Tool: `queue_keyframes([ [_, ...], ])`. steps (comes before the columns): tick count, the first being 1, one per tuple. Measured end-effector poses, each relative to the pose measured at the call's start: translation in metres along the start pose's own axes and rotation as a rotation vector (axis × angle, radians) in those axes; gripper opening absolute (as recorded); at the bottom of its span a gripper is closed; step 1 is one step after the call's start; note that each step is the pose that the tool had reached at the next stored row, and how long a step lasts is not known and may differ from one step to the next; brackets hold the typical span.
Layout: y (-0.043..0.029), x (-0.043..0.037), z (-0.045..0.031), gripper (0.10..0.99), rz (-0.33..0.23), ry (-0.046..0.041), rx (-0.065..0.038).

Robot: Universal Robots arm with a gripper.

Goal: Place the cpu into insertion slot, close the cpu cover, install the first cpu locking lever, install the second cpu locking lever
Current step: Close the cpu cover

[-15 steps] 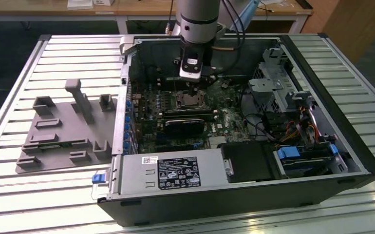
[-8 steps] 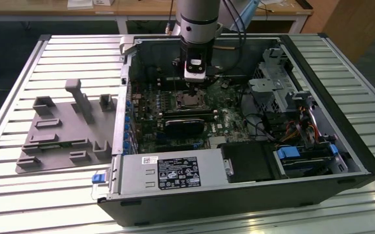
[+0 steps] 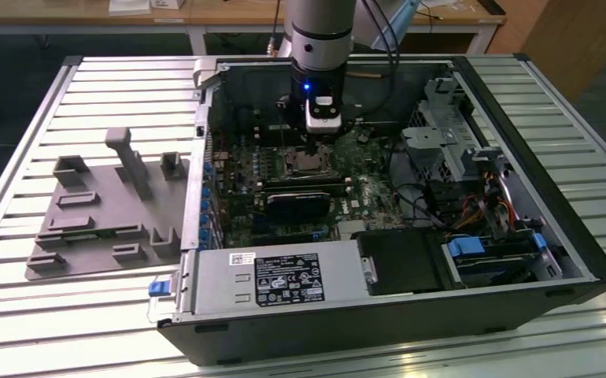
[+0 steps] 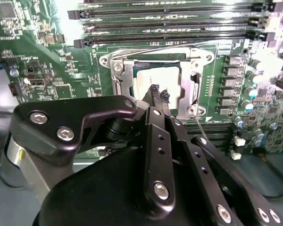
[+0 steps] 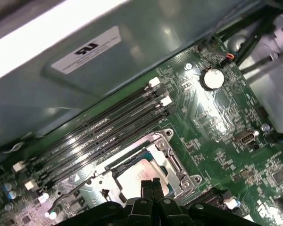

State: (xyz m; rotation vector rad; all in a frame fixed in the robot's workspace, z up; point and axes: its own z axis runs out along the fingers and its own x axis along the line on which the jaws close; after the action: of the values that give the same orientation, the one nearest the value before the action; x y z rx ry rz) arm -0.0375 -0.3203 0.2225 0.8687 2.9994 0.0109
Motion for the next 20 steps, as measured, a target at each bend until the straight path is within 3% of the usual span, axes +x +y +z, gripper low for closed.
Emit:
queue_keyframes([
  [7,0.0000,0.0001,0.0008,0.102,-0.083,0.0002,-0.012],
  [20,0.0000,0.0001,0.0012,0.102,-0.317,0.0059,-0.019],
])
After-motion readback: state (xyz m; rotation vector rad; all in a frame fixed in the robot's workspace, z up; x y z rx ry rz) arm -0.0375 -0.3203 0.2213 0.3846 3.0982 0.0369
